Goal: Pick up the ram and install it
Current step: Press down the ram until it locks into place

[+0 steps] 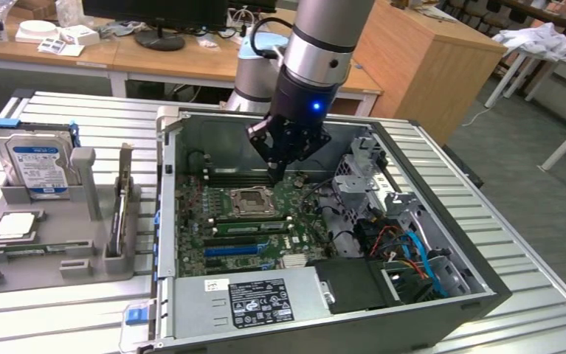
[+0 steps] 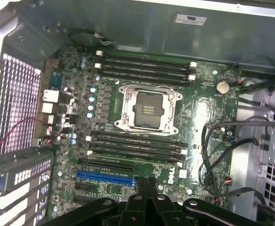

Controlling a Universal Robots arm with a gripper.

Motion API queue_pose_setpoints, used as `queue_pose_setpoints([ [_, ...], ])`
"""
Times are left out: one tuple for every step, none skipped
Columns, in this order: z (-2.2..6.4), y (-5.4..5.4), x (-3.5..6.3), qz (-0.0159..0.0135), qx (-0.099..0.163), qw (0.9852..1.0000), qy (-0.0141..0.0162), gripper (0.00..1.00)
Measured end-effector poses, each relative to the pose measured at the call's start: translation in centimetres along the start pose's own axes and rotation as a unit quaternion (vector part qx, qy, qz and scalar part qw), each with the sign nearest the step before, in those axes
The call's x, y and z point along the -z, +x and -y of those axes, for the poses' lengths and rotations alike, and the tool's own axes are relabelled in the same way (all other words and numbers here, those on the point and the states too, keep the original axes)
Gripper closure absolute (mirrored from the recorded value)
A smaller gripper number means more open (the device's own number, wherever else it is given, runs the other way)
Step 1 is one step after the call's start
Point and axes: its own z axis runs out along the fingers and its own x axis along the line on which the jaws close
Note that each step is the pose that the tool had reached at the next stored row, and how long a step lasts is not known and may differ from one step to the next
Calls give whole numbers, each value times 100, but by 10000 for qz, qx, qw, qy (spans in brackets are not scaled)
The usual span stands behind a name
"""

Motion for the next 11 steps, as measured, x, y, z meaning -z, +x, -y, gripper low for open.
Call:
queue_pose_setpoints([
  [0,0,0,2,-38,10000,-1,89],
  [0,0,1,2,-51,10000,-1,89],
  [0,0,1,2,-52,10000,0,89],
  [0,1,1,2,-53,10000,0,89],
  [0,1,1,2,-53,10000,0,89],
  [0,1,1,2,-53,10000,0,89],
  [0,1,1,2,-53,10000,-1,89],
  [0,3,1,2,-54,10000,-1,89],
  [-1,8,1,2,-54,10000,-1,89],
  [-1,13,0,2,-53,10000,-1,89],
  [-1,19,0,2,-50,10000,-1,89],
])
